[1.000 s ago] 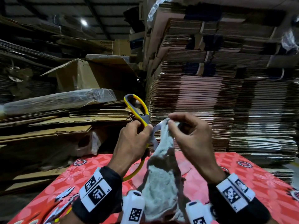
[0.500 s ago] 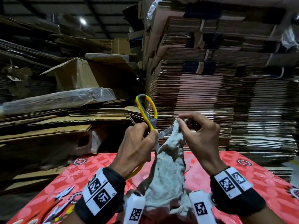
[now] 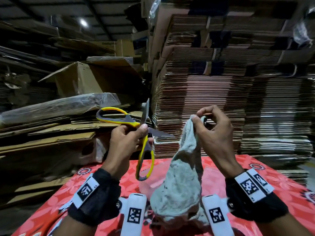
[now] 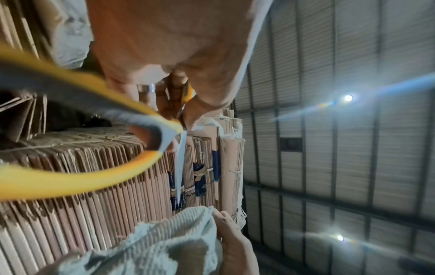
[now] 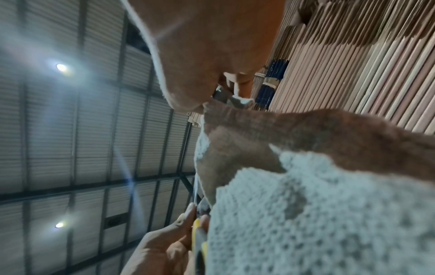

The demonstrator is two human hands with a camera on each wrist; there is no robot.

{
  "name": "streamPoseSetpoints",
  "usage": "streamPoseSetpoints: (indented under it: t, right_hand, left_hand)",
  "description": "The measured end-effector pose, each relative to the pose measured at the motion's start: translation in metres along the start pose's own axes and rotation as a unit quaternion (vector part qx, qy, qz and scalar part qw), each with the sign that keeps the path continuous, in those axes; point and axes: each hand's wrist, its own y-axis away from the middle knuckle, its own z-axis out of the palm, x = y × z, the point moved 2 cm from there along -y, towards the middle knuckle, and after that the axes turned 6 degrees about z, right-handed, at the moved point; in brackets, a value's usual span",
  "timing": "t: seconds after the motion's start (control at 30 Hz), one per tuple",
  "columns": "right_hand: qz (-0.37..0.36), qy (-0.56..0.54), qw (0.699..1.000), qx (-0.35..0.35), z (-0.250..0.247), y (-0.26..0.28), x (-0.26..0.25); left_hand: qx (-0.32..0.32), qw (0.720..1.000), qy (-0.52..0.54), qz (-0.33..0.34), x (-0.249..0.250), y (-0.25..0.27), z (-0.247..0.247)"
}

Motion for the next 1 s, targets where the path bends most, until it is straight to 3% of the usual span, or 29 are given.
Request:
streamPoseSetpoints:
  t: [0.33,0.47,0.67,0.87,1.0]
  right_hand:
    - [-0.055,-0.031,0.993,-0.102,0.036,0.047,-0.024]
    - [-0.112,0.016,0.99,-0.084,0.041,0.055,-0.021]
    - [-0.108,0.051,0.991,-0.064,0.04,0.048,-0.008]
    - [-0.161,0.06,0.983,-0.07,0.038,0.05,-0.014]
    - [-0.112,0.02,0.99,-0.08,0.037,0.044,-0.011]
  left_hand:
    - [-0.003,0.998,-0.006,0.058,-0.002,0.012,0.012]
    - [-0.011,0.995,-0.041,0.089,-0.002,0.013,0.016]
    - [-0.006,0.995,-0.061,0.08,-0.005,0.01,0.013]
    - [-0.035,0.995,-0.045,0.082,-0.004,0.015,0.017]
    - [-0.056,0.995,-0.033,0.078,-0.002,0.016,0.016]
